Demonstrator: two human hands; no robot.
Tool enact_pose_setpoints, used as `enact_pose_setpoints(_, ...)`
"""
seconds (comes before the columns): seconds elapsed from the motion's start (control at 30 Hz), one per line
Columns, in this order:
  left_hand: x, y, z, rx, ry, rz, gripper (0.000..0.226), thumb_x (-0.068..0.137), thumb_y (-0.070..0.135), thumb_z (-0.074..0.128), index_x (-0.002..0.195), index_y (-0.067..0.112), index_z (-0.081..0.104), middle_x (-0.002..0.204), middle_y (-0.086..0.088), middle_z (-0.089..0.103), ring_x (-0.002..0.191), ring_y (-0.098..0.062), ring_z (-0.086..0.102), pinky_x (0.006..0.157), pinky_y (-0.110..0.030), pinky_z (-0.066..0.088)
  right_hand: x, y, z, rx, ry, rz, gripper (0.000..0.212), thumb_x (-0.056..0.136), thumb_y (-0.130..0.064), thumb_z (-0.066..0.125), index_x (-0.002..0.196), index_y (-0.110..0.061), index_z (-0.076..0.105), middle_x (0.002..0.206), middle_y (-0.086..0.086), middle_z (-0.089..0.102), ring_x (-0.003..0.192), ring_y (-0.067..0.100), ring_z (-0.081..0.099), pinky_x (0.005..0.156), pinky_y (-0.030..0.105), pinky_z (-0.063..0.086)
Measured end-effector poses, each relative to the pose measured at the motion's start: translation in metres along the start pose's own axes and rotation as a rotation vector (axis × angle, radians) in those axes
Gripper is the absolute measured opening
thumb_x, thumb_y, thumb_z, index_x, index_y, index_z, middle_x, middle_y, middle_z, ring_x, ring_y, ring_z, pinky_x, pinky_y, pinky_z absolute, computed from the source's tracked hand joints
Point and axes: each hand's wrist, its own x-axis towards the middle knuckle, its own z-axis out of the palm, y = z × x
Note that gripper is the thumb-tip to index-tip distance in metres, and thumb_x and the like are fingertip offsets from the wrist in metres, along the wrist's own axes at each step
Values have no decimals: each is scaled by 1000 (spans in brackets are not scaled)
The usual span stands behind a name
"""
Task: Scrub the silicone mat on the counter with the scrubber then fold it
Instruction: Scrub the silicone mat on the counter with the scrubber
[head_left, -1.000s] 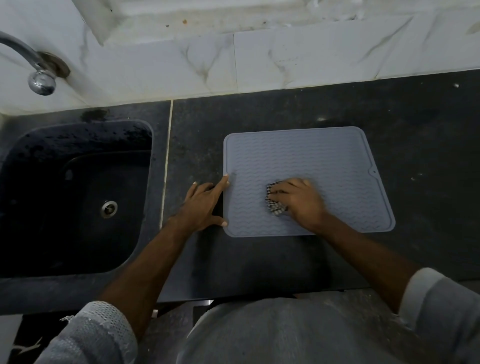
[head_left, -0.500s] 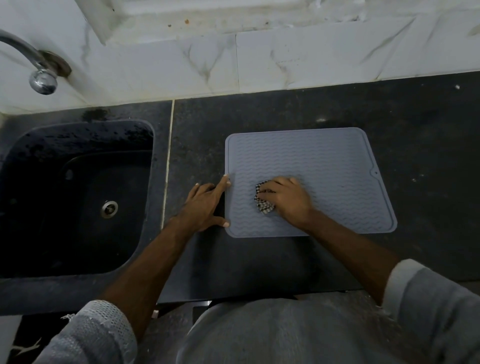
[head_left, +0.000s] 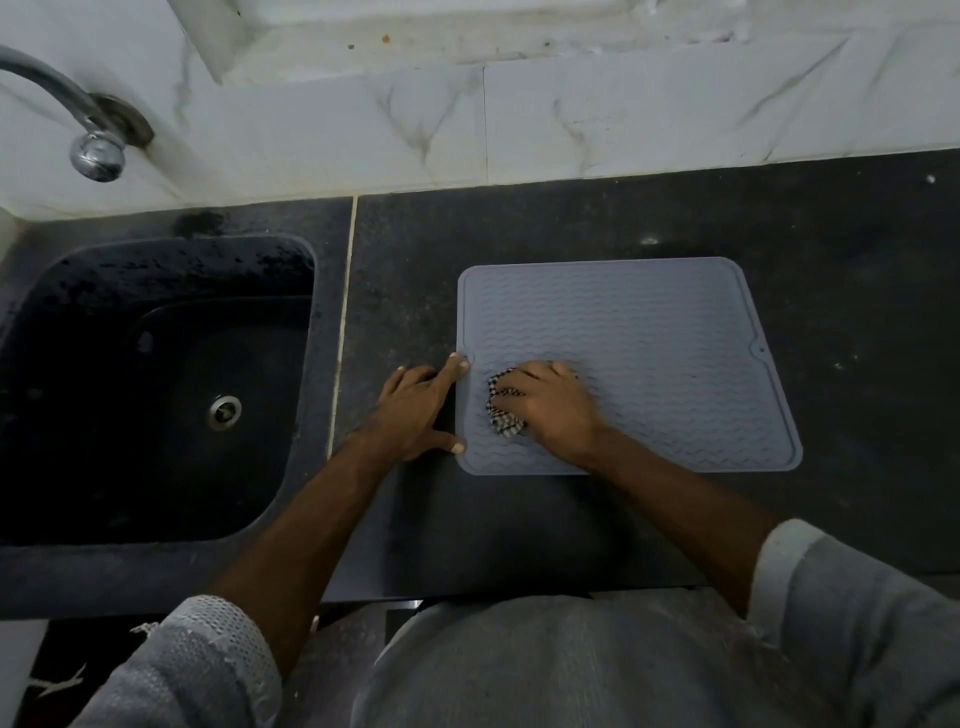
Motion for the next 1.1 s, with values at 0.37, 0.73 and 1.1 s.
enact_pose_setpoints(0.37,4,-5,8,10,27,-1,116,71,59,71,151,29,-8,156,-13,19,144,-28,11,114,-41,-6,-24,30,-5,7,76,17,47,59,-10,82,103,-18,70,111,3,67,102,28,61,80,40,46)
enact_pose_setpoints(0.73,4,-6,10,35,40,-1,117,70,62,69,151,31,-9,157,-9,18,144,-24,9,111,-46,-16,0,0,0,-85,-9,-120,52,70,-12,74,119,-21,61,125,4,60,113,29,54,90,43,44)
enact_pose_setpoints(1.1,4,-5,9,57,56,-2,118,68,61,72,151,30,-6,157,-9,20,144,-23,8,106,-46,-21,13,-24,4,0,24,-74,44,68,-17,76,111,-20,66,118,1,65,107,28,58,84,41,46)
